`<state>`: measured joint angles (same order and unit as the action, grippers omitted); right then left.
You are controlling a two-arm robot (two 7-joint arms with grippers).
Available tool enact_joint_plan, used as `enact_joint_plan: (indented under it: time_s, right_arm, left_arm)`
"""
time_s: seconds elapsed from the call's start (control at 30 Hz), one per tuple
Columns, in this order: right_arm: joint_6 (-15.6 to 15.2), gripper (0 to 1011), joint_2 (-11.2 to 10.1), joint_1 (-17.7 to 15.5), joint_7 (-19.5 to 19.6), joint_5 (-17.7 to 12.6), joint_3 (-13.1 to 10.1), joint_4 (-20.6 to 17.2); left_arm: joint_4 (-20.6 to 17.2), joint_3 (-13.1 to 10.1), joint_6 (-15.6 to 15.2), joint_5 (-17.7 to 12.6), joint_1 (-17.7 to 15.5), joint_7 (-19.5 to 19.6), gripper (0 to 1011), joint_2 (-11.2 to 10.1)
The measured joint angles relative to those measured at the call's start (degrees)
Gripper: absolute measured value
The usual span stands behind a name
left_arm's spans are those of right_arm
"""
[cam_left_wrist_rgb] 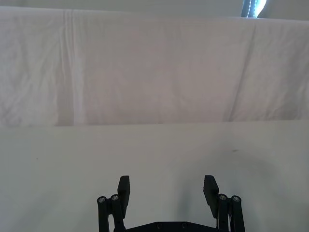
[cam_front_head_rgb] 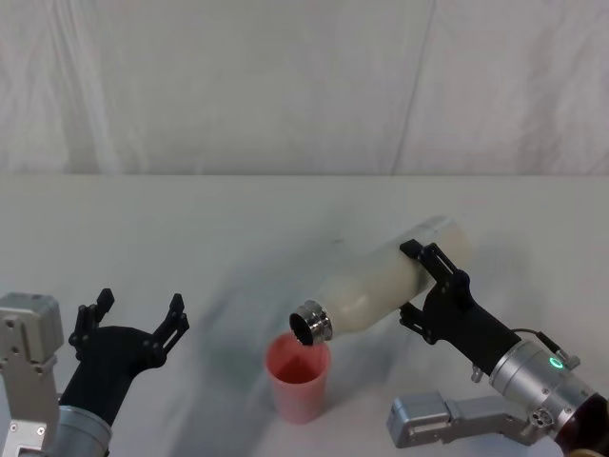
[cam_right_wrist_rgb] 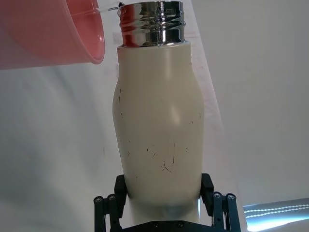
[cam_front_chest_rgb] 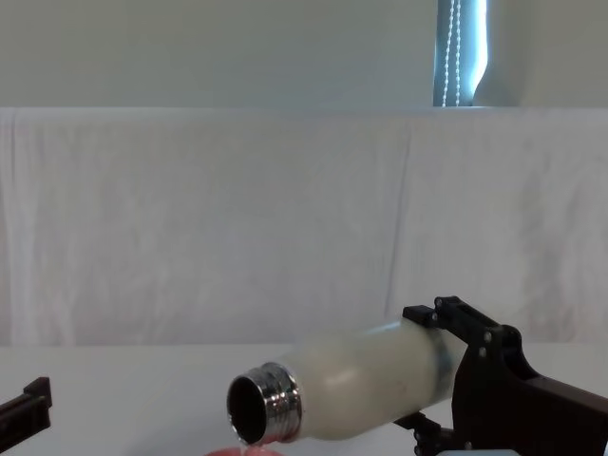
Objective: Grasp the thermos with one hand and pour water into the cup lid.
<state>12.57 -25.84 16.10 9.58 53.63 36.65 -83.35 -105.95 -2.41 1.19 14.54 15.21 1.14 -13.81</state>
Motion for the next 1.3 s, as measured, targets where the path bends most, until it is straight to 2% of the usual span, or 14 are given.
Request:
enact_joint_plan:
  time_s: [1.3]
  right_arm:
    - [0.02,950,-0.11,-0.07,0.14,0.02,-0.13,-0.06]
  left_arm:
    - [0.00,0.00,0.00,0.00,0.00,0.00,1001,0.00]
